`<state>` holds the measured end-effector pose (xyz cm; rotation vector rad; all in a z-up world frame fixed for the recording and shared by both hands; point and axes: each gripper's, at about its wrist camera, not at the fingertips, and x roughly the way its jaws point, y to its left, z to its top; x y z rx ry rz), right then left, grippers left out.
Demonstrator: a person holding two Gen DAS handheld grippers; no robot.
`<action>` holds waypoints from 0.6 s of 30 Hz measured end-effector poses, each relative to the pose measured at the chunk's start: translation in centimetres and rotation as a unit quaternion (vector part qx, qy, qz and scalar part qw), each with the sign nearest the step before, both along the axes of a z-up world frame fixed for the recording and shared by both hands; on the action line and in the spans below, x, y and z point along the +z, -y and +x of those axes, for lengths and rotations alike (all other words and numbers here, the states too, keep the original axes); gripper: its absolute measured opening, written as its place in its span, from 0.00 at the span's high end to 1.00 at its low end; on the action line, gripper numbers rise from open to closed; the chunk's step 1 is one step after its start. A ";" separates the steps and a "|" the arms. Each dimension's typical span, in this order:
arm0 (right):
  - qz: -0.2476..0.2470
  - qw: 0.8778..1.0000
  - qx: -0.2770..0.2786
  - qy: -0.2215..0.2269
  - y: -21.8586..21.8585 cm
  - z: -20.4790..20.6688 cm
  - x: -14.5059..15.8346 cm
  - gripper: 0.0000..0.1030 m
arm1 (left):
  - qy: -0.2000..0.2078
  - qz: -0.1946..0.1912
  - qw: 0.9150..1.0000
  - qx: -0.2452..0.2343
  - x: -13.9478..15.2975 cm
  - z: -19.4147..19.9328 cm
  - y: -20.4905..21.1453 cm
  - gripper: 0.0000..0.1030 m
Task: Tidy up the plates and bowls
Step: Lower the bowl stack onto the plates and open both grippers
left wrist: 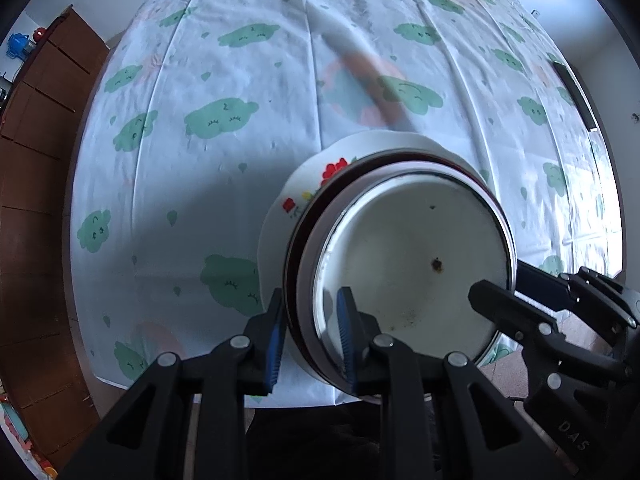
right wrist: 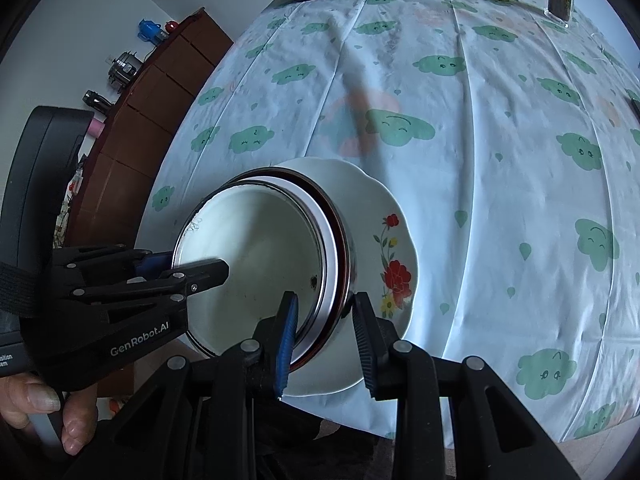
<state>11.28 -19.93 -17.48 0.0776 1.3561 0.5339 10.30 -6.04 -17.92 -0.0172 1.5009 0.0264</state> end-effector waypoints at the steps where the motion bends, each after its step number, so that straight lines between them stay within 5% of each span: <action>1: -0.001 1.000 0.001 0.000 0.0 0.0 0.0 0.70 | 0.000 0.001 1.000 -0.001 0.0 0.0 0.0 0.78; 18: -0.002 1.000 -0.015 0.002 0.5 -0.1 0.1 0.69 | -0.005 -0.011 1.000 -0.017 0.0 -0.2 0.3 0.78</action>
